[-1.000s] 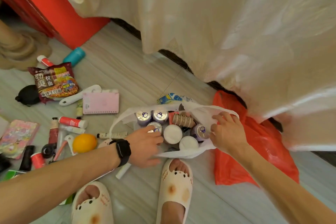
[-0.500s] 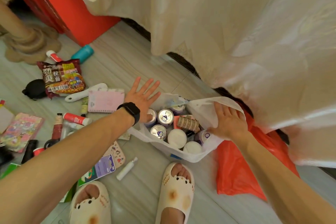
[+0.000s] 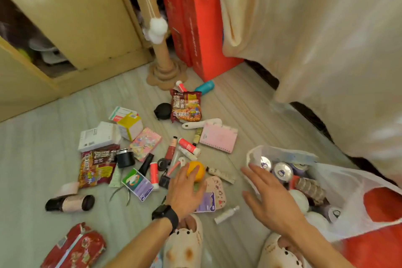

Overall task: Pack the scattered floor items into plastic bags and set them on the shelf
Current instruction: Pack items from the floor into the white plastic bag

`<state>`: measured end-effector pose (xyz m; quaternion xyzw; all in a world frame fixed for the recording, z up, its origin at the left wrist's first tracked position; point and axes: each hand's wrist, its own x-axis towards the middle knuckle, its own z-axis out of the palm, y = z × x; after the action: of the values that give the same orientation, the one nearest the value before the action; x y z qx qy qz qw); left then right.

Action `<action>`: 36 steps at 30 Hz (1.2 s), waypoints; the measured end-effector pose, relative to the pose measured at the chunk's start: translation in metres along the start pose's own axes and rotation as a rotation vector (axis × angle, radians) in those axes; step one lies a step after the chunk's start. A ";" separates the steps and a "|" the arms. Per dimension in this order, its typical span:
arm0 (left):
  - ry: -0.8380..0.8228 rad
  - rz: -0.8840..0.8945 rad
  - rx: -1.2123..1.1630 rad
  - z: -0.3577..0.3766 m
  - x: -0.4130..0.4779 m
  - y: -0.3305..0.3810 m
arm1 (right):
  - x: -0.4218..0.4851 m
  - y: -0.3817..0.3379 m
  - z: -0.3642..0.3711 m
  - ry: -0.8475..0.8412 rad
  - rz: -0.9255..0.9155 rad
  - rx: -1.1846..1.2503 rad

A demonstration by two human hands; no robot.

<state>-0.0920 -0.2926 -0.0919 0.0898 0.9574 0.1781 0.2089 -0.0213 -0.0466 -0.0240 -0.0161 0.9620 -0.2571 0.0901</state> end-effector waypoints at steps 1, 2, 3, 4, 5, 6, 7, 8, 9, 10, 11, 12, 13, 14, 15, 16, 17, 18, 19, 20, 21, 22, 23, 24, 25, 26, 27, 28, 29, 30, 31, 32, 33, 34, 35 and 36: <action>-0.009 -0.054 0.017 0.006 -0.009 -0.018 | 0.006 -0.009 0.011 -0.043 -0.025 -0.009; -0.027 -0.108 0.034 0.012 -0.017 -0.034 | 0.012 -0.017 0.022 -0.097 -0.039 -0.023; -0.050 -0.160 0.053 0.016 -0.024 -0.048 | 0.017 -0.024 0.031 -0.153 -0.047 -0.038; -0.065 -0.199 0.068 0.020 -0.030 -0.060 | 0.022 -0.029 0.041 -0.210 -0.049 -0.063; -0.077 -0.220 0.082 0.022 -0.033 -0.070 | 0.028 -0.032 0.050 -0.262 -0.053 -0.099; -0.092 -0.219 0.101 0.022 -0.035 -0.076 | 0.034 -0.034 0.059 -0.319 -0.050 -0.140; -0.106 -0.204 0.121 0.022 -0.035 -0.081 | 0.040 -0.035 0.068 -0.376 -0.040 -0.178; -0.121 -0.180 0.137 0.022 -0.034 -0.085 | 0.045 -0.035 0.078 -0.434 -0.018 -0.217; -0.130 -0.153 0.147 0.021 -0.033 -0.087 | 0.049 -0.033 0.087 -0.487 0.017 -0.244; -0.130 -0.126 0.156 0.022 -0.029 -0.088 | 0.053 -0.030 0.098 -0.519 0.056 -0.257; -0.121 -0.095 0.164 0.022 -0.025 -0.086 | 0.058 -0.026 0.107 -0.534 0.089 -0.261; -0.113 -0.058 0.171 0.021 -0.019 -0.084 | 0.062 -0.022 0.116 -0.540 0.120 -0.260; -0.107 -0.015 0.179 0.021 -0.013 -0.081 | 0.065 -0.019 0.123 -0.541 0.150 -0.251; -0.104 0.031 0.188 0.021 -0.006 -0.078 | 0.069 -0.017 0.129 -0.529 0.187 -0.220; -0.115 0.074 0.199 0.022 0.001 -0.075 | 0.073 -0.015 0.134 -0.502 0.234 -0.173; -0.128 0.110 0.218 0.023 0.007 -0.073 | 0.076 -0.015 0.138 -0.465 0.285 -0.126; -0.139 0.139 0.247 0.025 0.013 -0.071 | 0.079 -0.015 0.141 -0.436 0.335 -0.080; -0.141 0.160 0.281 0.027 0.019 -0.070 | 0.081 -0.015 0.145 -0.417 0.389 -0.022; -0.139 0.168 0.312 0.030 0.023 -0.069 | 0.083 -0.015 0.148 -0.405 0.449 0.052; -0.140 0.166 0.340 0.032 0.027 -0.067 | 0.084 -0.014 0.150 -0.399 0.508 0.127; -0.146 0.158 0.369 0.033 0.030 -0.066 | 0.085 -0.011 0.152 -0.404 0.548 0.169; -0.153 0.149 0.401 0.032 0.033 -0.063 | 0.086 -0.008 0.153 -0.424 0.566 0.183; -0.153 0.151 0.434 0.031 0.035 -0.061 | 0.086 -0.005 0.152 -0.462 0.570 0.180; -0.154 0.162 0.465 0.031 0.036 -0.059 | 0.087 -0.003 0.152 -0.499 0.563 0.181; -0.158 0.172 0.490 0.031 0.037 -0.058 | 0.087 -0.003 0.151 -0.522 0.550 0.195; -0.163 0.179 0.509 0.031 0.036 -0.057 | 0.088 -0.005 0.151 -0.529 0.538 0.230; -0.170 0.181 0.525 0.030 0.036 -0.056 | 0.088 -0.008 0.149 -0.515 0.529 0.267; -0.171 0.175 0.536 0.028 0.035 -0.056 | 0.088 -0.012 0.146 -0.479 0.519 0.291; -0.168 0.168 0.535 0.026 0.034 -0.056 | 0.087 -0.015 0.142 -0.442 0.516 0.286; -0.163 0.169 0.519 0.023 0.033 -0.056 | 0.086 -0.019 0.135 -0.407 0.493 0.261; -0.165 0.173 0.489 0.020 0.031 -0.055 | 0.082 -0.024 0.125 -0.385 0.453 0.221; -0.172 0.175 0.448 0.014 0.028 -0.054 | 0.077 -0.028 0.112 -0.362 0.400 0.192; -0.165 0.182 0.395 0.008 0.024 -0.051 | 0.070 -0.032 0.096 -0.338 0.348 0.186; -0.136 0.200 0.334 0.000 0.020 -0.047 | 0.060 -0.035 0.077 -0.302 0.292 0.205; -0.095 0.225 0.268 -0.009 0.018 -0.040 | 0.048 -0.037 0.056 -0.254 0.257 0.264; -0.056 0.257 0.208 -0.020 0.016 -0.029 | 0.034 -0.036 0.036 -0.200 0.253 0.377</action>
<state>-0.1182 -0.3212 -0.0916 0.2375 0.9451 0.1008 0.2003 -0.0489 -0.0983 -0.0423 0.0961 0.8778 -0.4158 0.2176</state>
